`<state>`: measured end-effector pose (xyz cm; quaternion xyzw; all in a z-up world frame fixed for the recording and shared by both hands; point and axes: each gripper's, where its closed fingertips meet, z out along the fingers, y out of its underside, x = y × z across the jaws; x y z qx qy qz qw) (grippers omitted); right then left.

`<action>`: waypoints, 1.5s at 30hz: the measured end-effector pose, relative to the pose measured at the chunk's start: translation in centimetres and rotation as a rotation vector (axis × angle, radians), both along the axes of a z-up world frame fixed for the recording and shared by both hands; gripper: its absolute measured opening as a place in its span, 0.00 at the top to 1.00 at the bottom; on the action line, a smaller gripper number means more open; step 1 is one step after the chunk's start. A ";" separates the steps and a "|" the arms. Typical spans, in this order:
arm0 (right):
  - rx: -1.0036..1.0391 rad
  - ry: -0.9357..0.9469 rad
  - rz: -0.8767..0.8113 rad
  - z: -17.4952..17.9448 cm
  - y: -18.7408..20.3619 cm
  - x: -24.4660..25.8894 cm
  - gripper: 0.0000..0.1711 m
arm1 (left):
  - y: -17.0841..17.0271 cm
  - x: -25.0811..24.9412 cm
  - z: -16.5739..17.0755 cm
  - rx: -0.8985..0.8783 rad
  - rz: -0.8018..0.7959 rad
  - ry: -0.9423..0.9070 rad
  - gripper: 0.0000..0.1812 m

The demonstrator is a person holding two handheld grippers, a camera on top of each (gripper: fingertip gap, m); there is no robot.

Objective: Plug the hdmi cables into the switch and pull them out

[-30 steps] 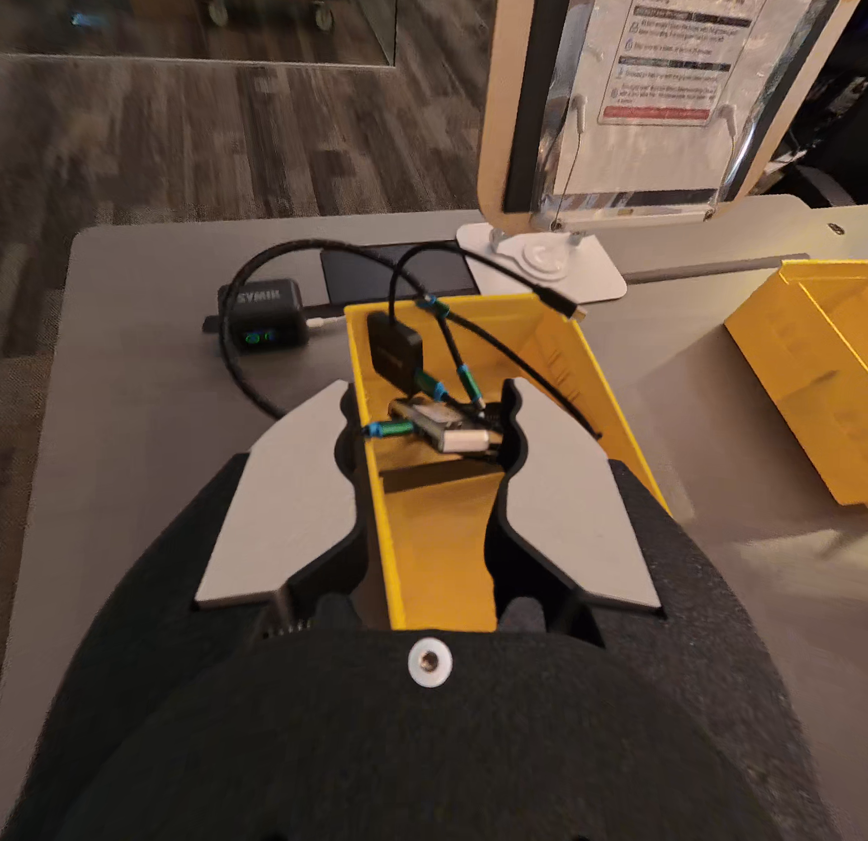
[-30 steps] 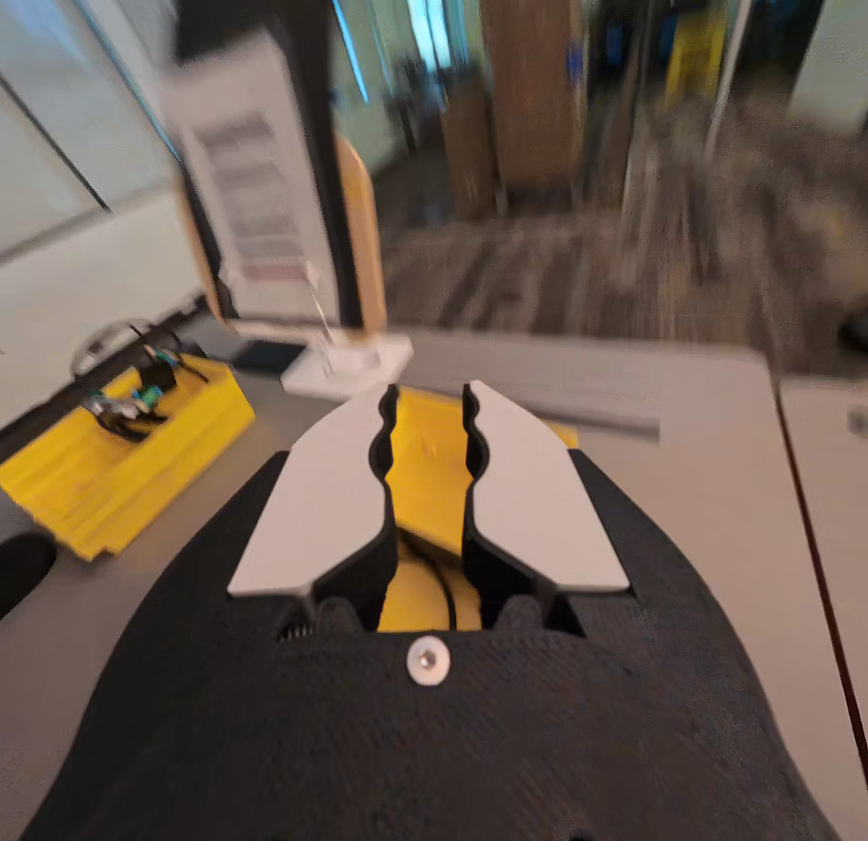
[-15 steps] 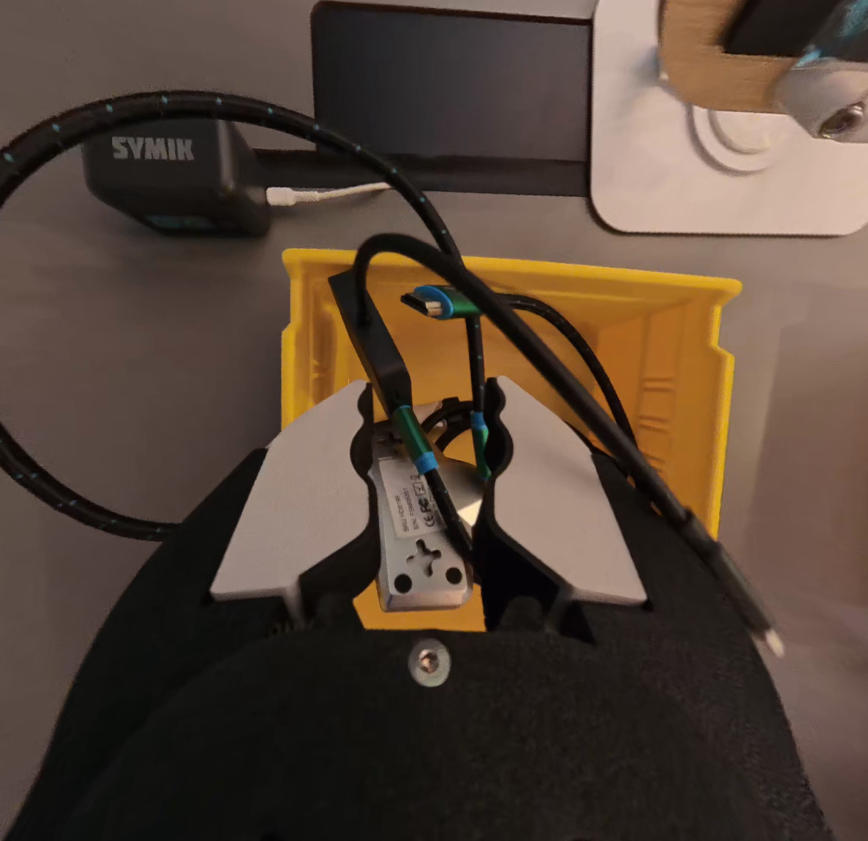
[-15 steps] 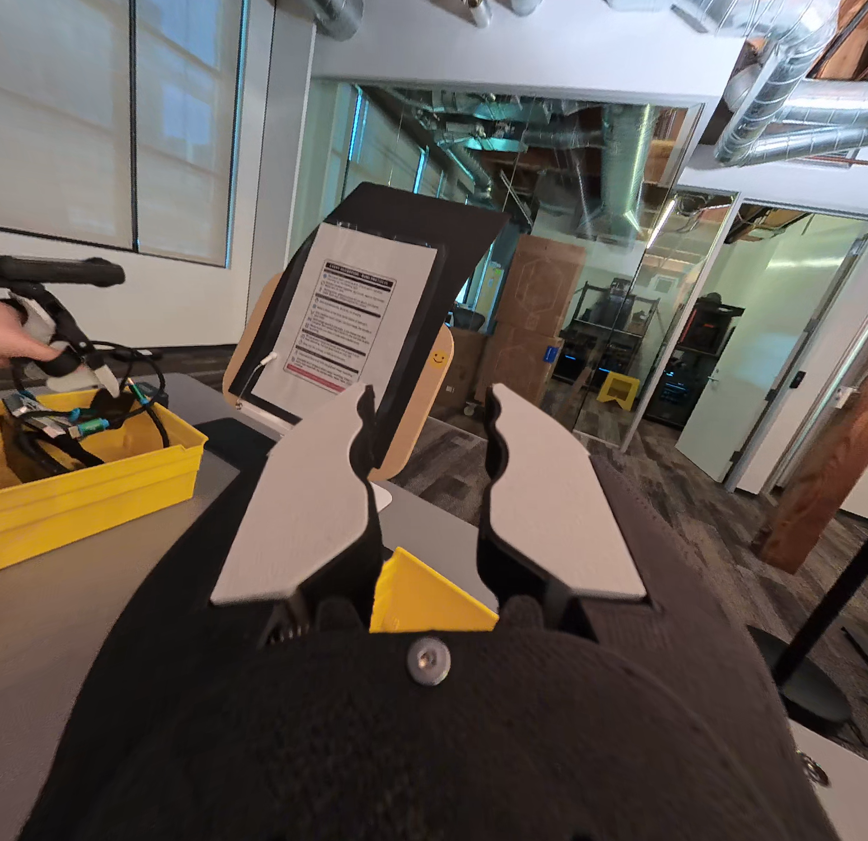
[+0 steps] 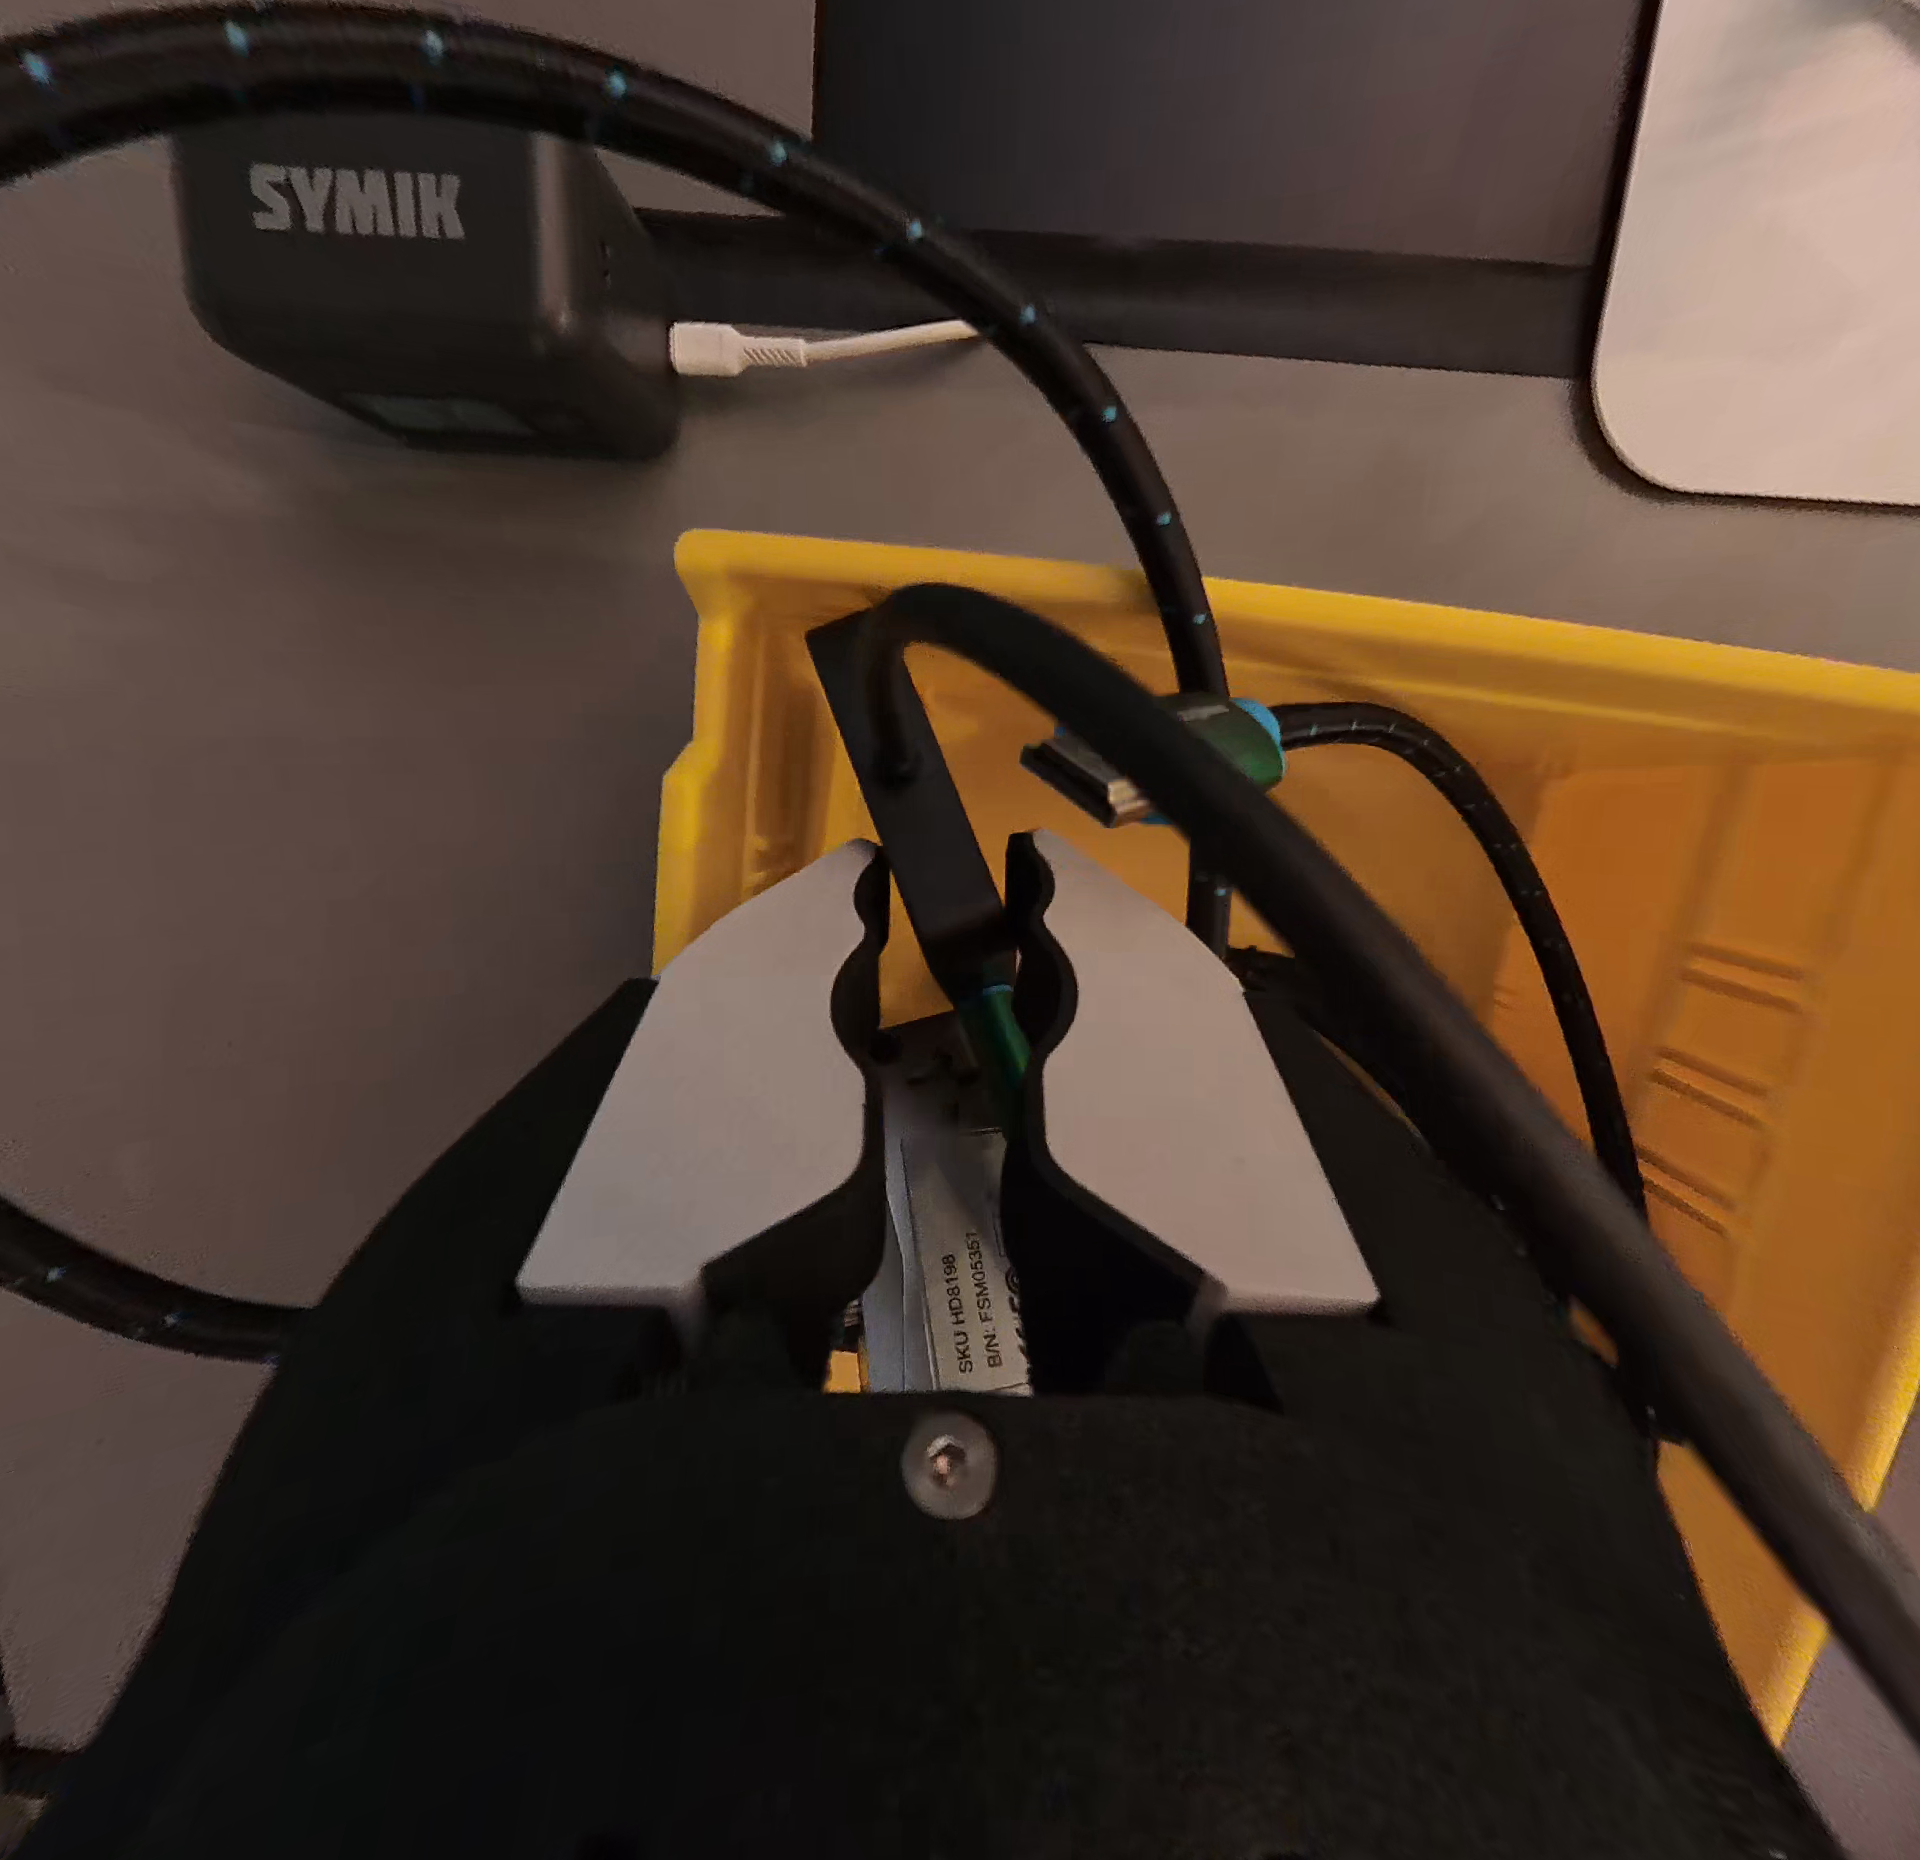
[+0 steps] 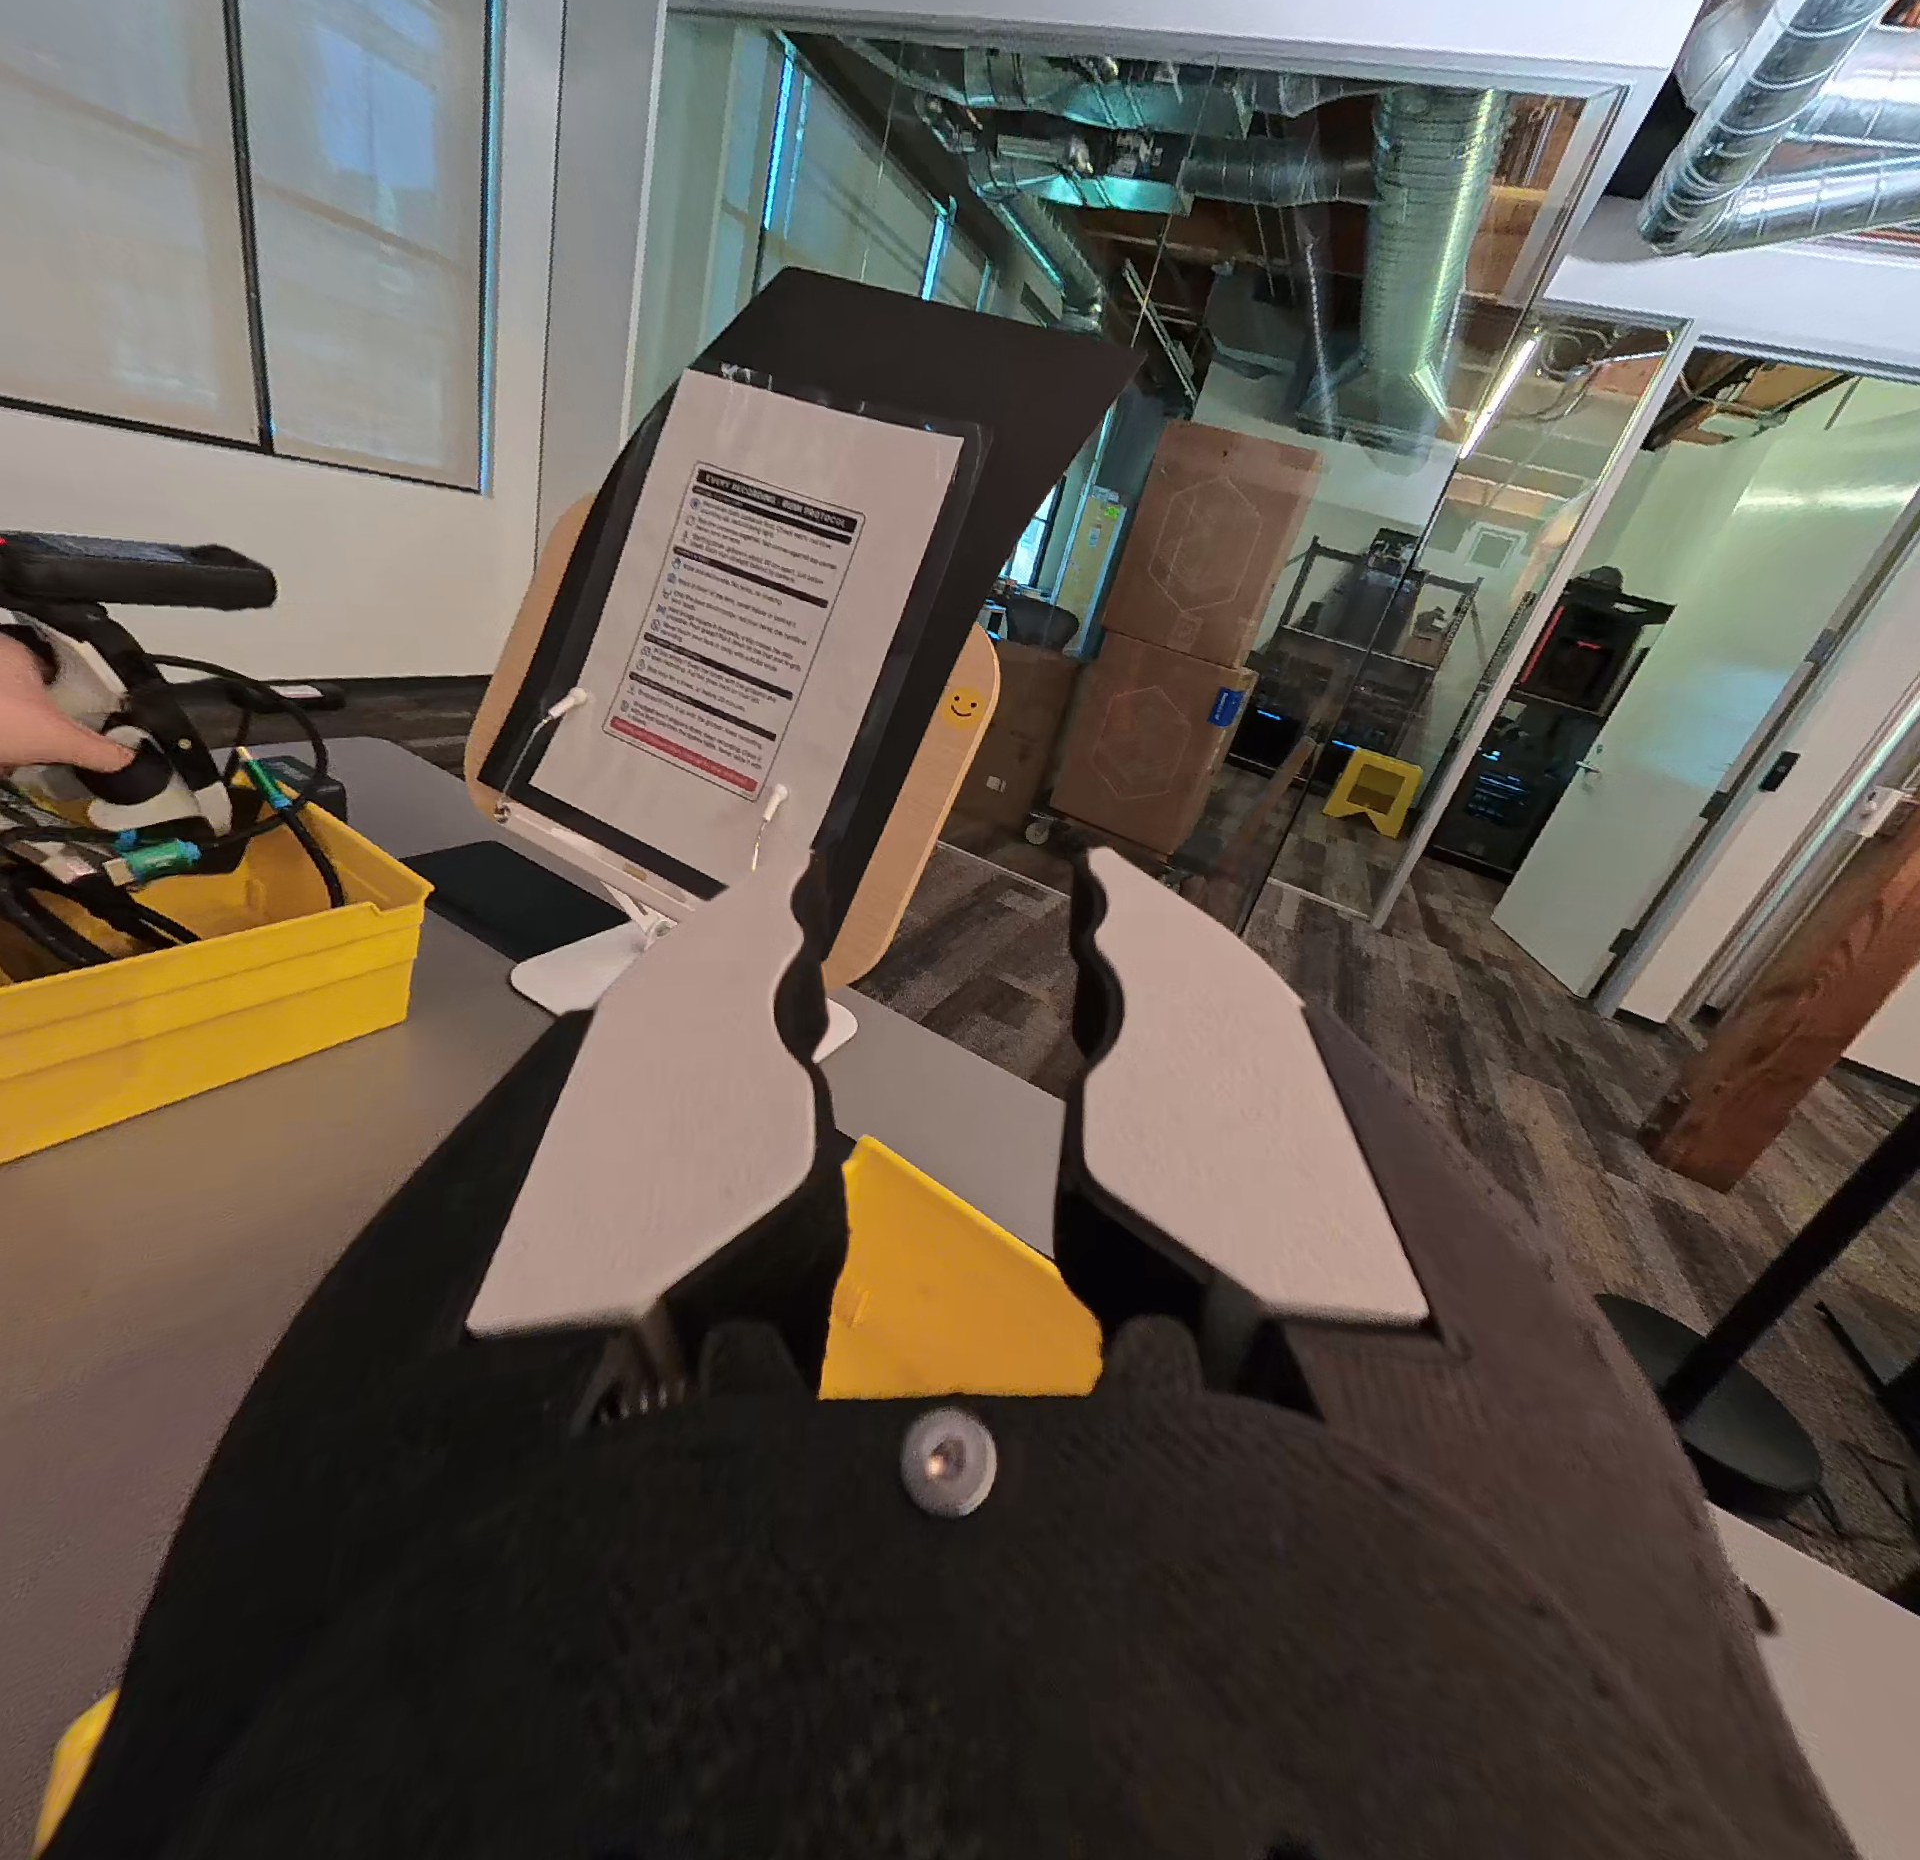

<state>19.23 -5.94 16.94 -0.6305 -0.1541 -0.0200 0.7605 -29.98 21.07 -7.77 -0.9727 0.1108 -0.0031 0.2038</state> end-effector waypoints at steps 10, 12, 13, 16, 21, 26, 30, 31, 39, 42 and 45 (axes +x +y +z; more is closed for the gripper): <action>0.002 -0.022 -0.012 -0.1 0.3 0.1 0.75 | -0.1 0.2 6.4 0.213 -0.063 -0.011 0.90; 0.007 -0.037 -0.025 0.0 0.2 0.1 0.75 | -0.3 -0.2 8.4 0.261 -0.080 0.016 0.90; 0.009 -0.045 -0.031 0.1 0.2 0.1 0.75 | -0.4 -0.3 9.6 0.293 -0.086 0.021 0.91; 0.019 -0.057 -0.025 0.3 0.0 -0.3 0.76 | -1.1 -0.2 13.1 0.369 -0.119 -0.004 0.91; 0.008 -0.075 0.003 -0.3 0.7 -1.5 0.76 | -4.5 1.7 18.9 0.488 -0.253 -0.119 0.92; -0.034 -0.082 0.093 -1.7 2.3 -4.8 0.76 | -9.6 4.1 24.2 0.640 -0.413 -0.193 0.92; 0.025 -0.185 0.198 -2.2 2.3 -10.4 0.76 | -15.3 8.9 27.6 0.696 -0.600 -0.427 0.92; 0.057 -0.221 0.229 -2.2 2.0 -12.2 0.76 | -17.0 10.5 28.1 0.695 -0.655 -0.502 0.92; 0.461 -0.412 0.306 0.2 -3.2 -23.9 0.61 | -29.7 21.0 28.0 0.503 -1.051 -1.165 0.92; 0.596 -0.492 0.282 1.2 -5.0 -25.3 0.61 | -31.2 22.7 27.0 0.421 -1.115 -1.270 0.93; 0.635 -0.524 0.234 1.9 -5.3 -25.3 0.59 | -31.8 23.1 26.5 0.369 -1.142 -1.358 0.92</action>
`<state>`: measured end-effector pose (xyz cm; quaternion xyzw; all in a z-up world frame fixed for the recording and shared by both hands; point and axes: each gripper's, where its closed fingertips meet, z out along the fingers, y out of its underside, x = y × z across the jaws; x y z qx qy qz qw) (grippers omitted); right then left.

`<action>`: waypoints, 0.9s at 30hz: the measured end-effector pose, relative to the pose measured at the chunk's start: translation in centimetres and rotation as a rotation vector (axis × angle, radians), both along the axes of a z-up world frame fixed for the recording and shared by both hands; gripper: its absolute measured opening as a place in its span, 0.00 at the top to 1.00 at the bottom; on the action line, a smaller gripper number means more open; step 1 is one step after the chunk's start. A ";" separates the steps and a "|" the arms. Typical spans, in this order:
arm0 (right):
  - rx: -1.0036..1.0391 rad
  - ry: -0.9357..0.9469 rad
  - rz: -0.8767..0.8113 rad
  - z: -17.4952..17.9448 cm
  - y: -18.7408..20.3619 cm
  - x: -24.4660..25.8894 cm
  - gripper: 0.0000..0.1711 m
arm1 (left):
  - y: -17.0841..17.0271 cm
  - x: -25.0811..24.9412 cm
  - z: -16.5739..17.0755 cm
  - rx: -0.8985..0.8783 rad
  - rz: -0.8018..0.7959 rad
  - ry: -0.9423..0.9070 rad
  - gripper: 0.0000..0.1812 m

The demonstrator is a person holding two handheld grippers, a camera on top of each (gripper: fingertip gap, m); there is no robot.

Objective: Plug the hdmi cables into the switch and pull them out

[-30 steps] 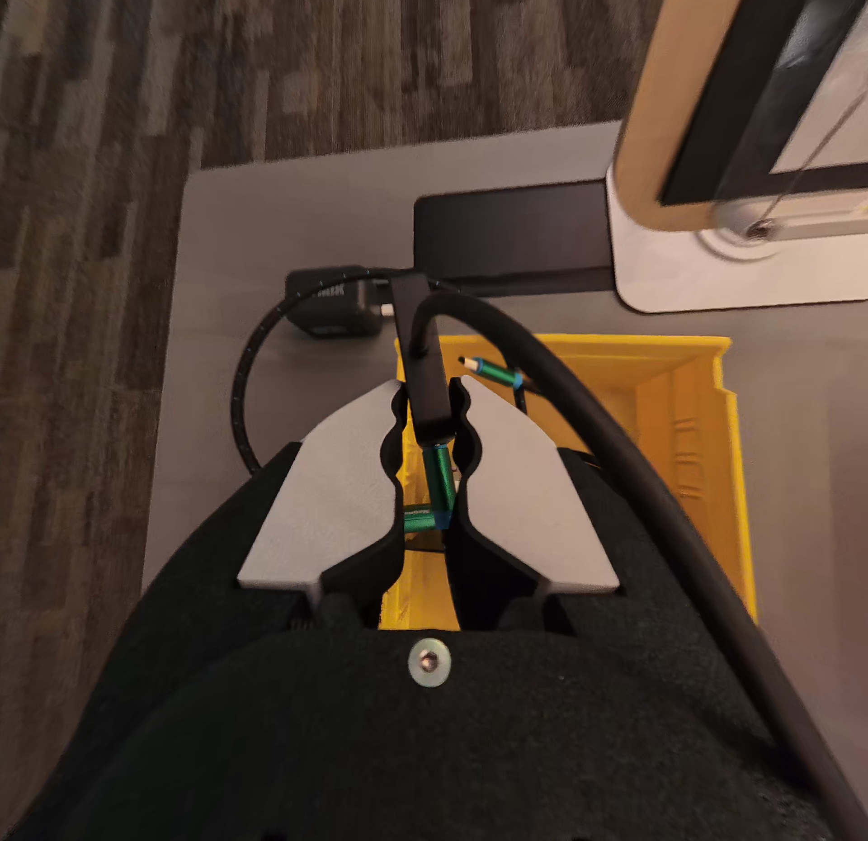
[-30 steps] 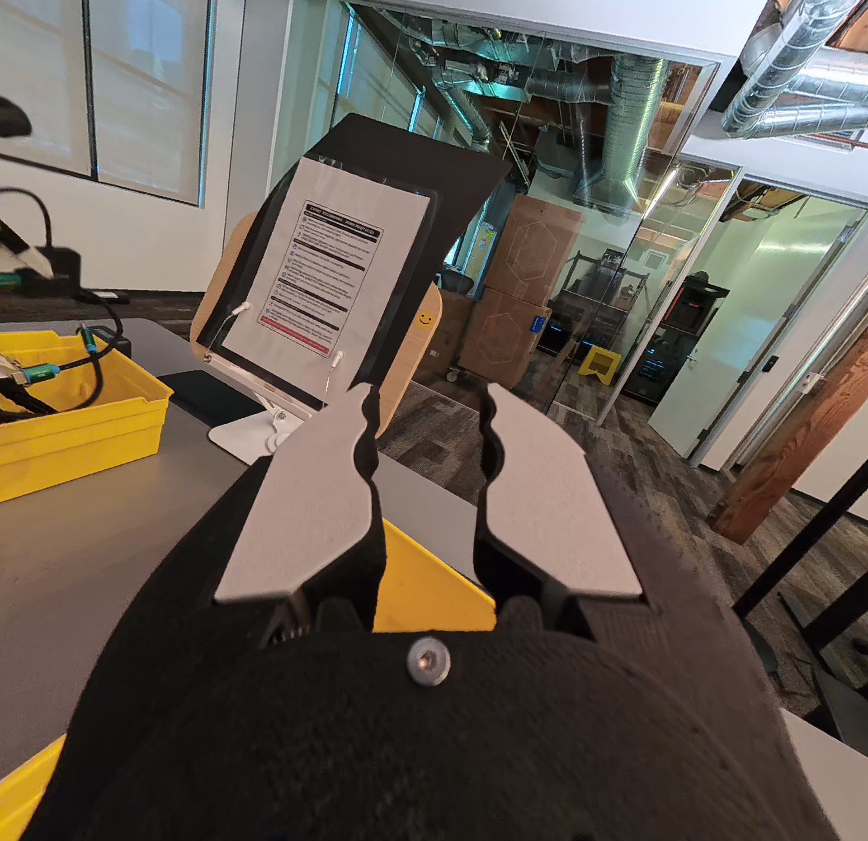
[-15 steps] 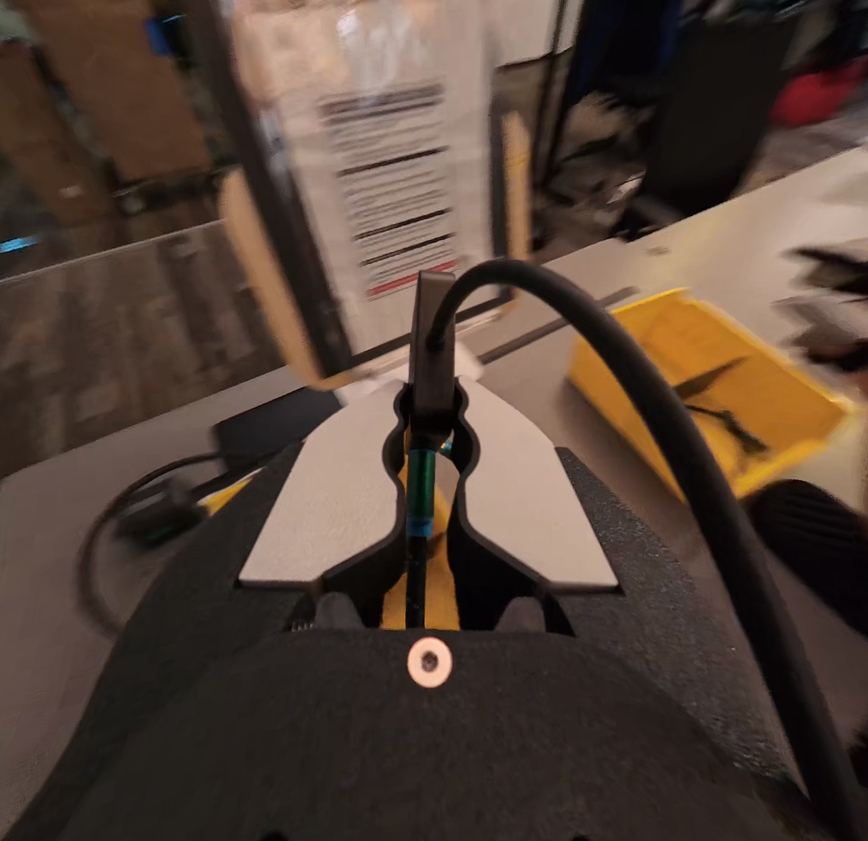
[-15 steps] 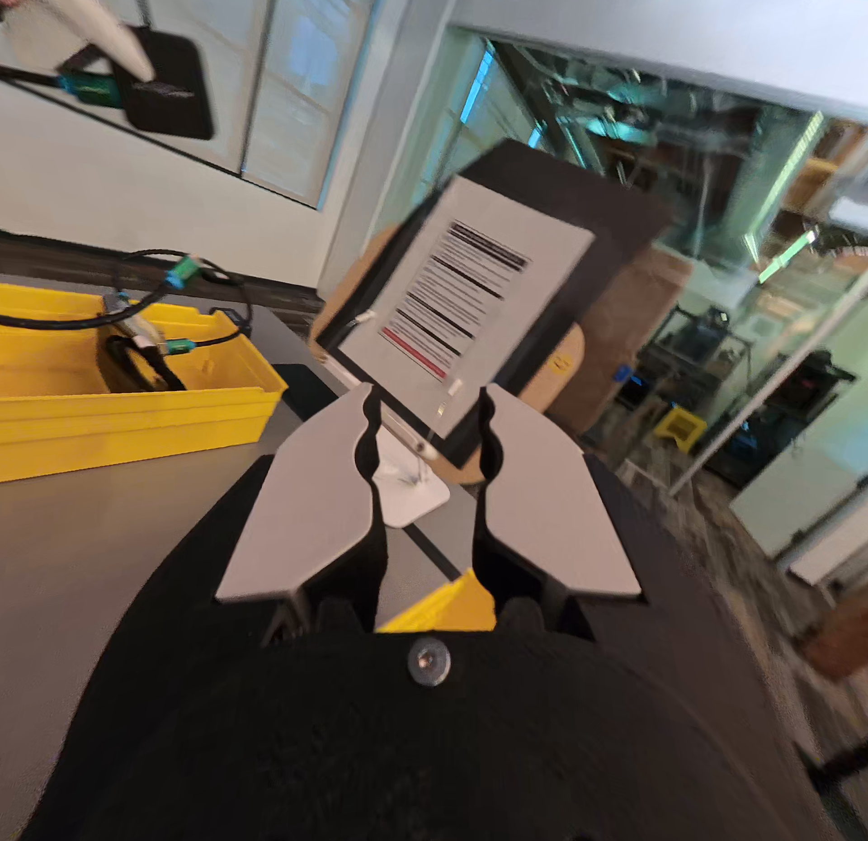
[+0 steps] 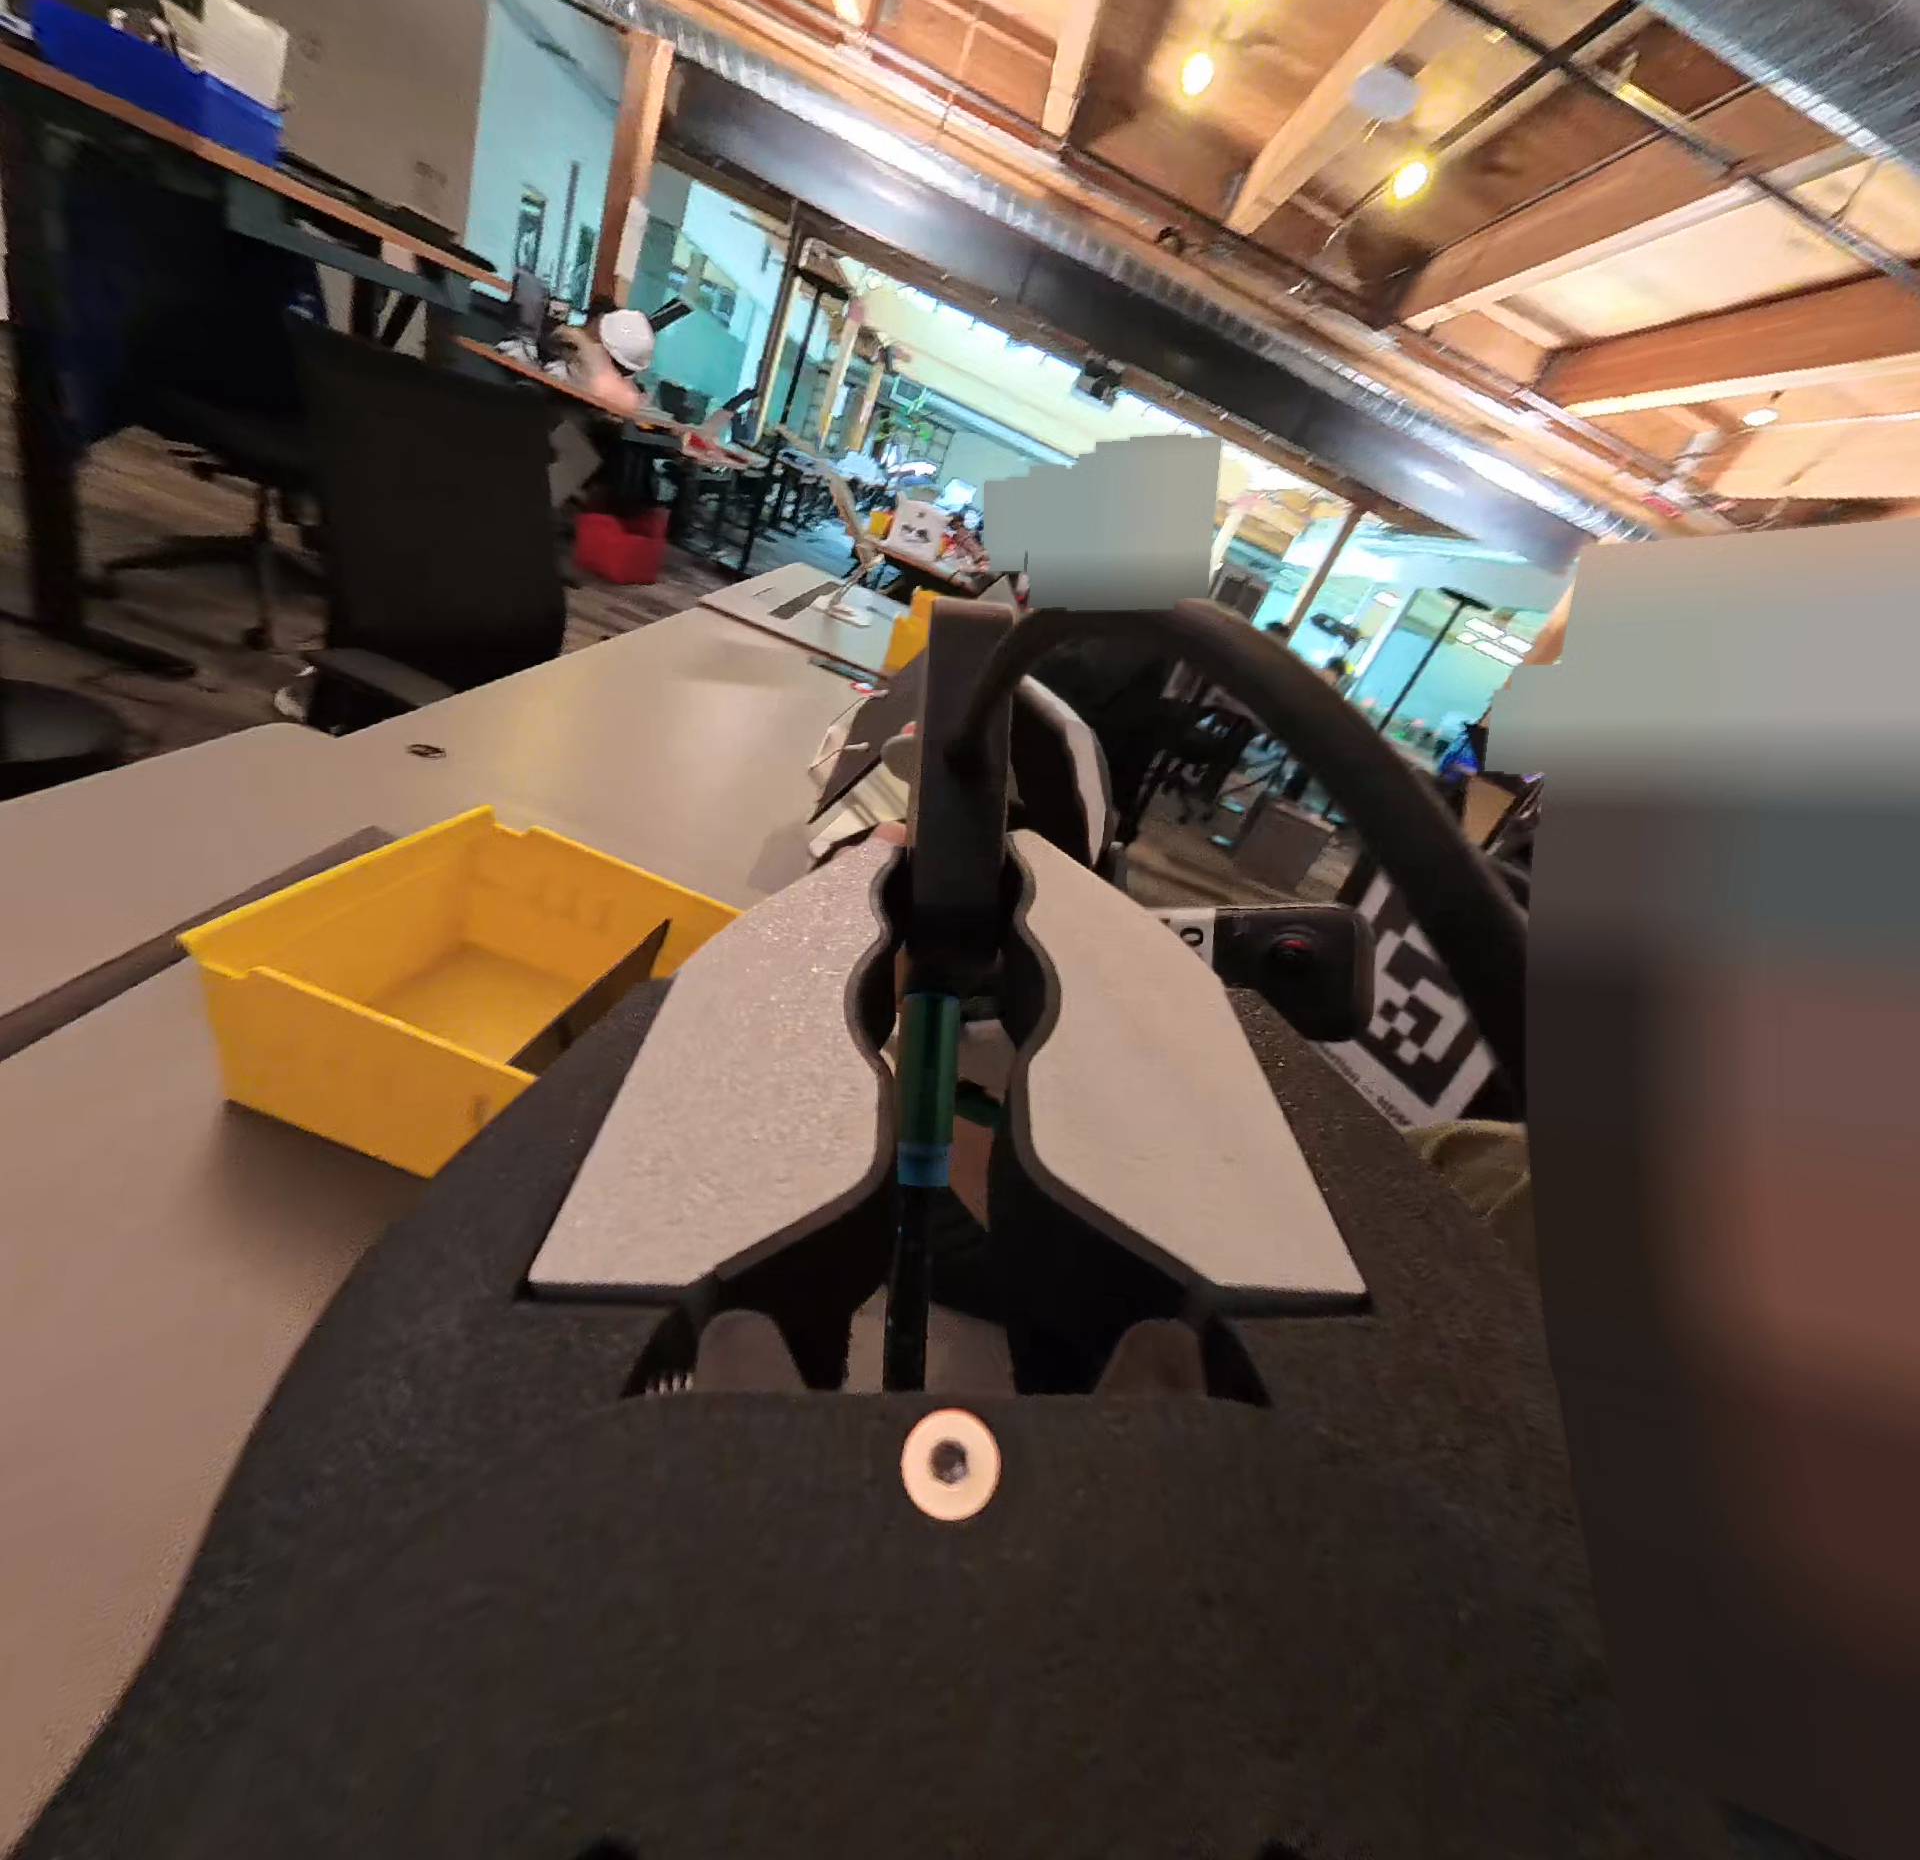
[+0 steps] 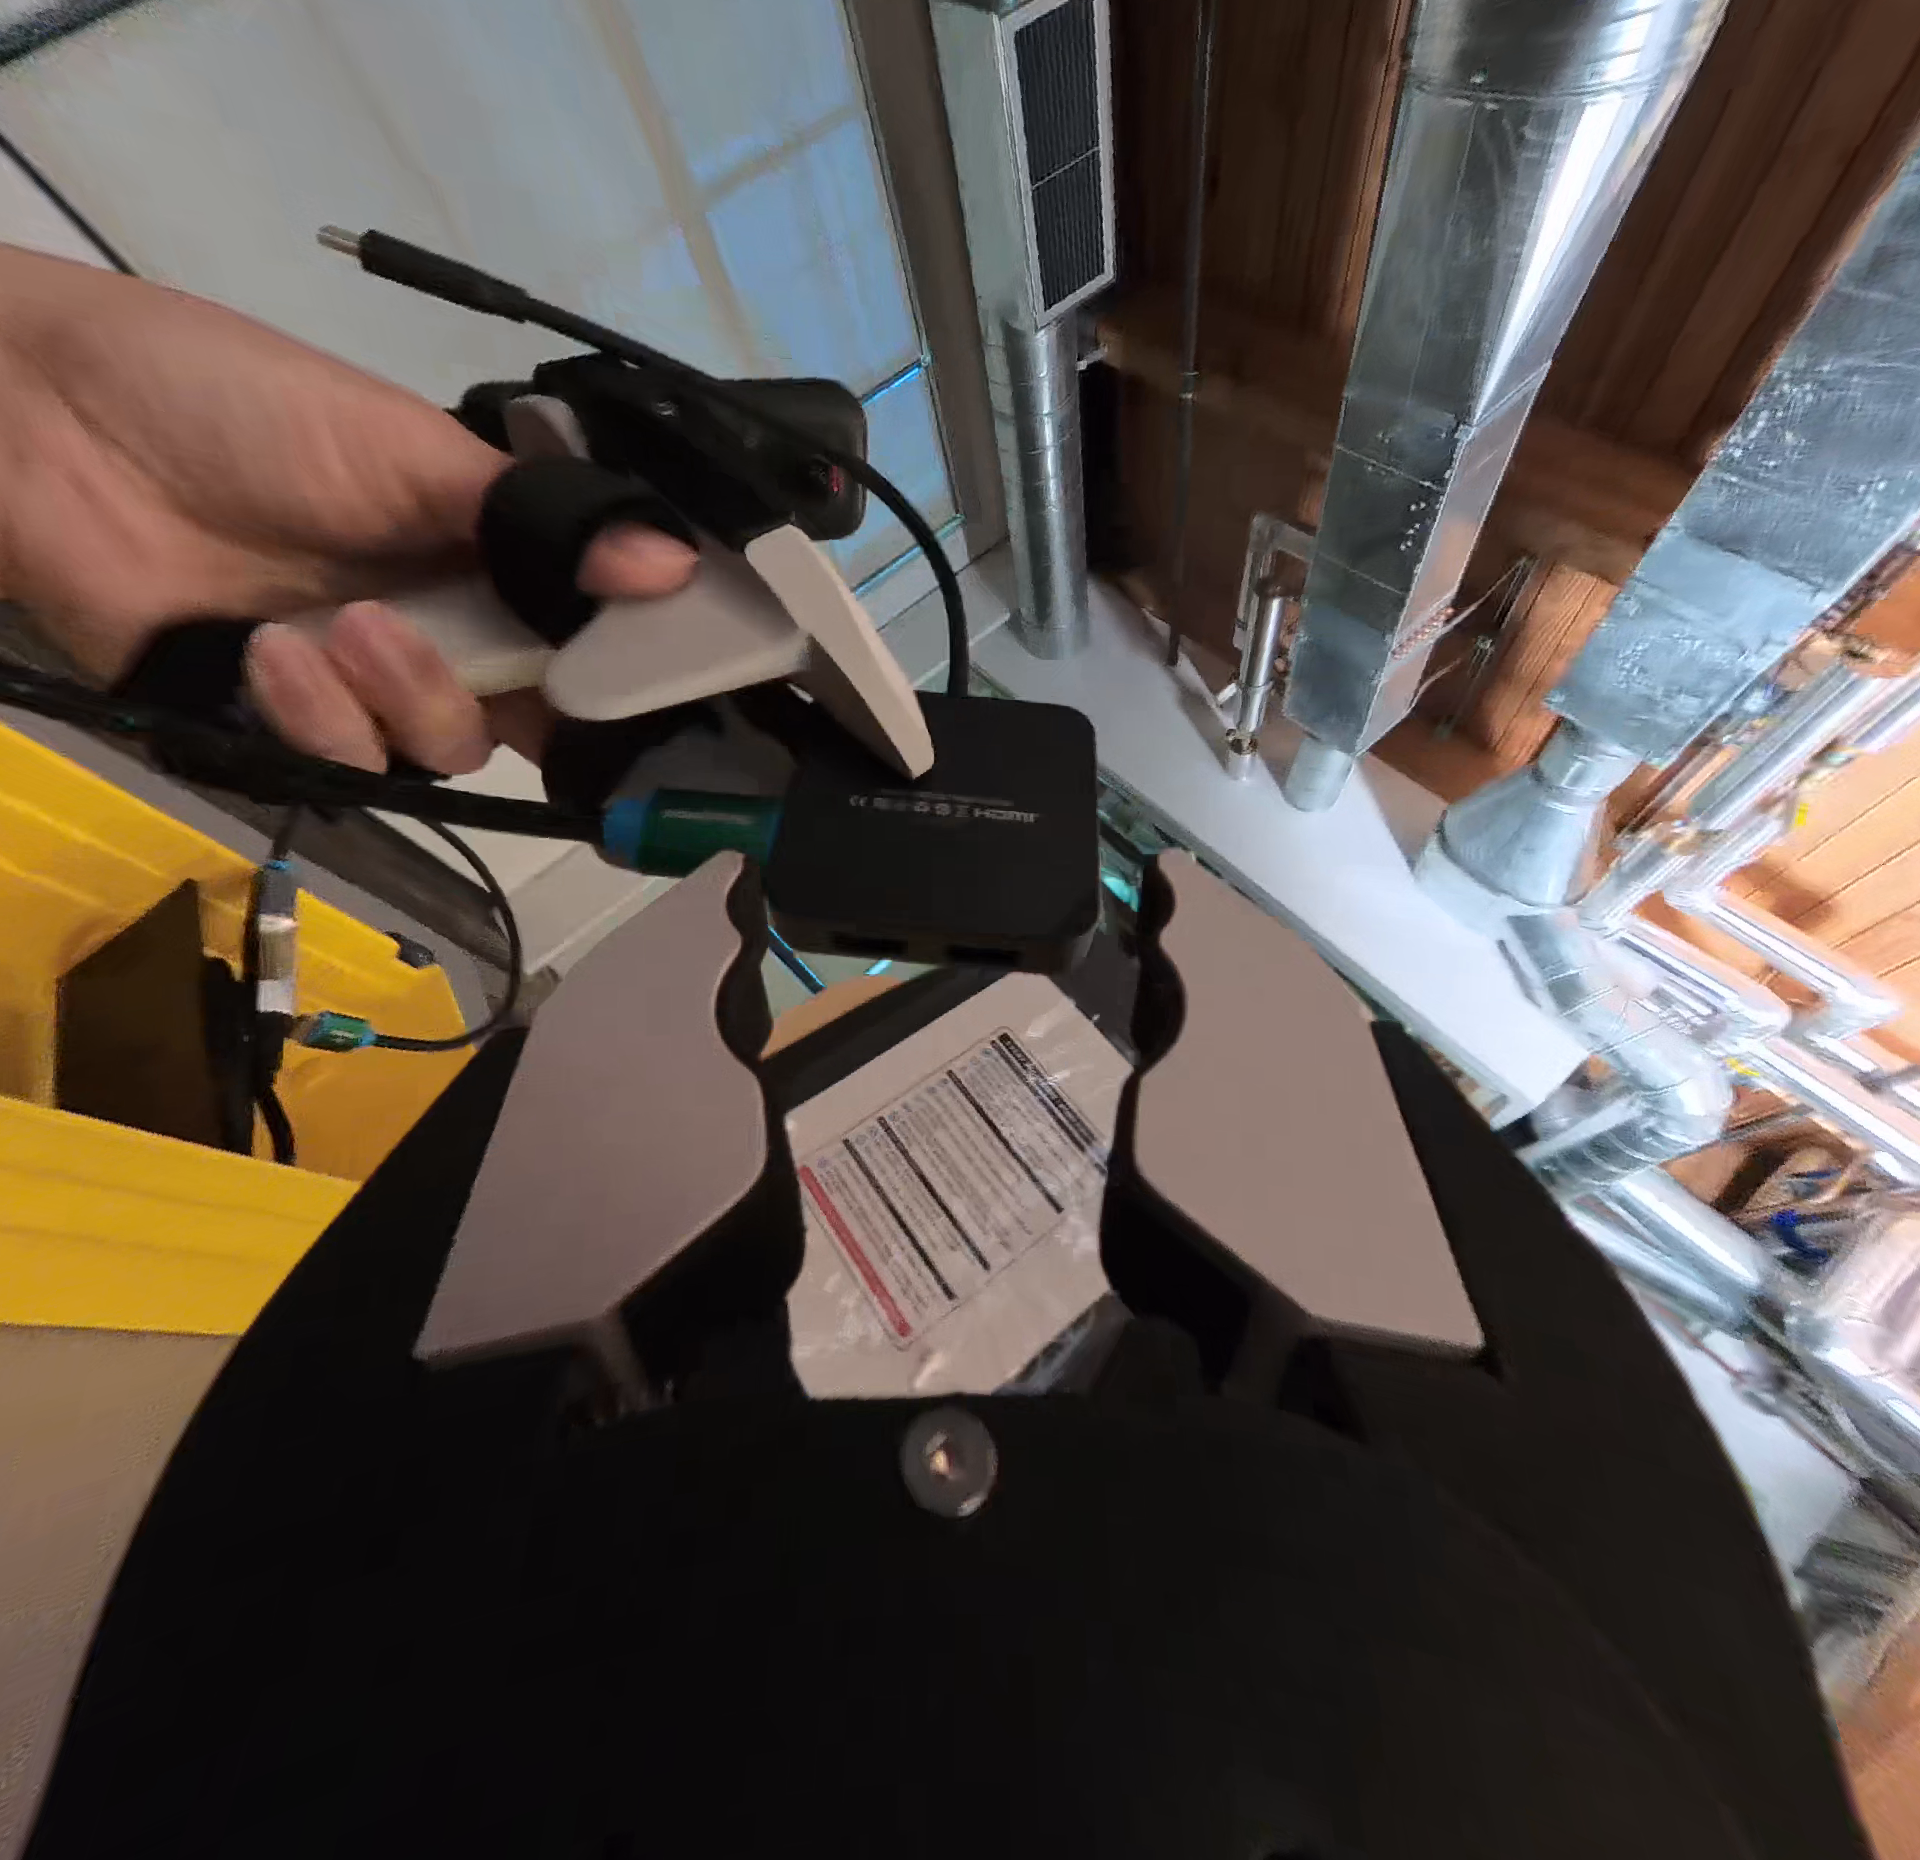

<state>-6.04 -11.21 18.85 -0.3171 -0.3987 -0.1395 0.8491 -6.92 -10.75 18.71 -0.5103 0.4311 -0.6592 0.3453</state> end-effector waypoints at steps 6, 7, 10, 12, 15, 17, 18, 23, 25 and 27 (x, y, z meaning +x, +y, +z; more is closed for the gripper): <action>-0.048 -0.199 -0.061 -1.5 1.5 -1.9 0.60 | -0.2 -1.6 -1.3 -0.043 -0.081 -0.068 0.92; -0.053 -0.198 -0.057 -1.5 1.6 -2.1 0.60 | 0.0 -1.8 -1.3 -0.059 -0.092 -0.073 0.92; -0.094 -0.208 -0.047 -1.4 2.3 -2.7 0.60 | 0.7 -2.3 -1.2 -0.090 -0.095 -0.093 0.92; -0.099 -0.232 -0.046 -1.4 2.4 -3.1 0.60 | 0.8 -2.7 -1.2 -0.118 -0.115 -0.101 0.92; -0.129 -0.245 -0.008 -1.9 2.4 -3.6 0.60 | 0.4 -3.3 -1.1 -0.168 -0.201 -0.112 0.87; -0.162 -0.267 0.047 -2.7 2.2 -4.1 0.60 | 0.1 -3.2 -1.6 -0.158 -0.240 -0.083 0.84; -0.163 -0.265 0.044 -2.8 2.2 -4.1 0.60 | -0.3 -3.1 -2.0 -0.157 -0.272 -0.059 0.82; -0.159 -0.294 0.010 -3.8 2.5 -4.3 0.60 | 0.4 -3.4 -3.7 -0.151 -0.267 0.042 0.89; -0.075 -0.297 -0.038 -3.6 2.5 -4.3 0.61 | 1.2 -3.4 -3.6 -0.155 -0.223 0.019 0.92; 0.061 -0.322 -0.070 -3.4 1.8 -4.2 0.61 | 1.7 -3.4 -3.5 -0.201 -0.224 0.004 0.92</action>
